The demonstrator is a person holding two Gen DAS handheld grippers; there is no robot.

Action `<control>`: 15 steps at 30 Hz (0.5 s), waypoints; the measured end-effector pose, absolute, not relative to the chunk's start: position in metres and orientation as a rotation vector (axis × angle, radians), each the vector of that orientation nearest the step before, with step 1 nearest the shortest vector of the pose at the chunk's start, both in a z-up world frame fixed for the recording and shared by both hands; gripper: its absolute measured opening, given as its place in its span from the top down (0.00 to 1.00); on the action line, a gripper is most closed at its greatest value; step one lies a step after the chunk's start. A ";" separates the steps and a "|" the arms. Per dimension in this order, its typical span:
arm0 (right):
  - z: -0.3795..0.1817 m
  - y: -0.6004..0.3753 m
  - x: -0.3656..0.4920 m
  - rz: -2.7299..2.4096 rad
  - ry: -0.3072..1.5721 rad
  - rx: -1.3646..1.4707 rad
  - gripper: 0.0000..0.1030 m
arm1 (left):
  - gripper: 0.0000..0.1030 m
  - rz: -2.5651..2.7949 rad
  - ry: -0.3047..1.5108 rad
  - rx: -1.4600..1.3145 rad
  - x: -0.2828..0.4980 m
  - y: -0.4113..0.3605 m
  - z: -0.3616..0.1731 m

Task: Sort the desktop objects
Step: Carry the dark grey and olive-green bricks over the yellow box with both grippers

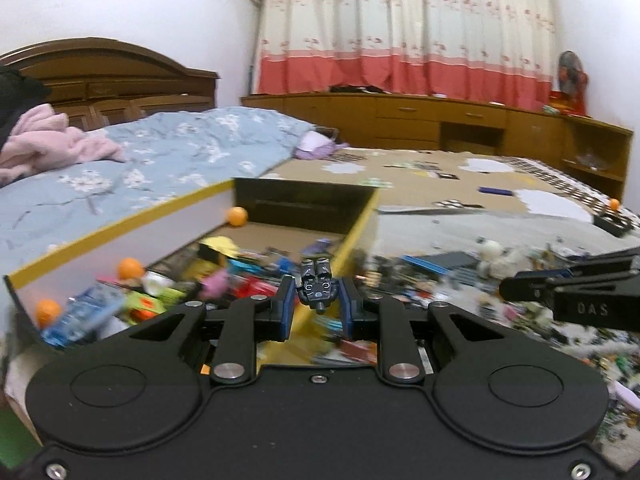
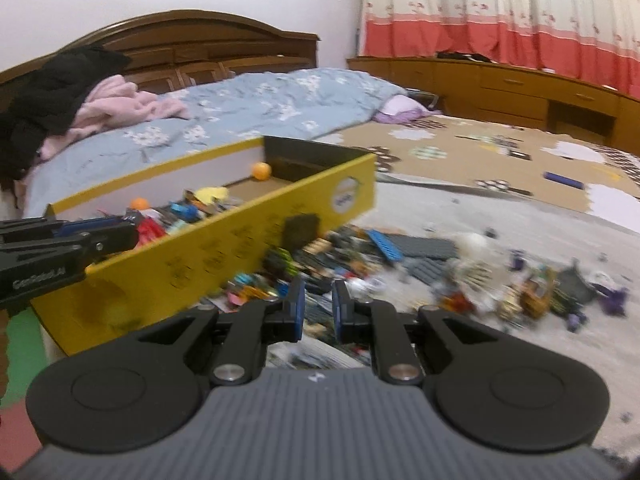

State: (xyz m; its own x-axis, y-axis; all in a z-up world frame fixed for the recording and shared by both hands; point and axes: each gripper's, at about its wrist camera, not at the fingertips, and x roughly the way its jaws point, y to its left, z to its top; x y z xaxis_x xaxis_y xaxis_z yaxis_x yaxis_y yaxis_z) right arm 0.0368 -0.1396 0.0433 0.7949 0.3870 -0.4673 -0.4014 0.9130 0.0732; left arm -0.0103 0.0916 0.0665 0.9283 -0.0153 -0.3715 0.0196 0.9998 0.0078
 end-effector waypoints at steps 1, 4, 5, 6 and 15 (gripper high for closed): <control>0.045 -0.132 0.040 0.437 0.495 -0.026 0.83 | 0.79 -0.007 0.382 0.010 -0.006 0.097 0.068; 0.047 -0.113 0.048 0.472 0.494 -0.009 0.83 | 0.79 0.031 0.396 0.003 0.006 0.117 0.073; 0.048 -0.107 0.050 0.481 0.492 -0.005 0.83 | 0.79 0.043 0.402 0.000 0.012 0.123 0.074; 0.048 -0.102 0.052 0.491 0.490 -0.001 0.83 | 0.79 0.057 0.408 -0.006 0.017 0.130 0.075; 0.049 -0.056 0.070 0.547 0.505 0.003 0.83 | 0.79 0.124 0.467 -0.050 0.075 0.177 0.079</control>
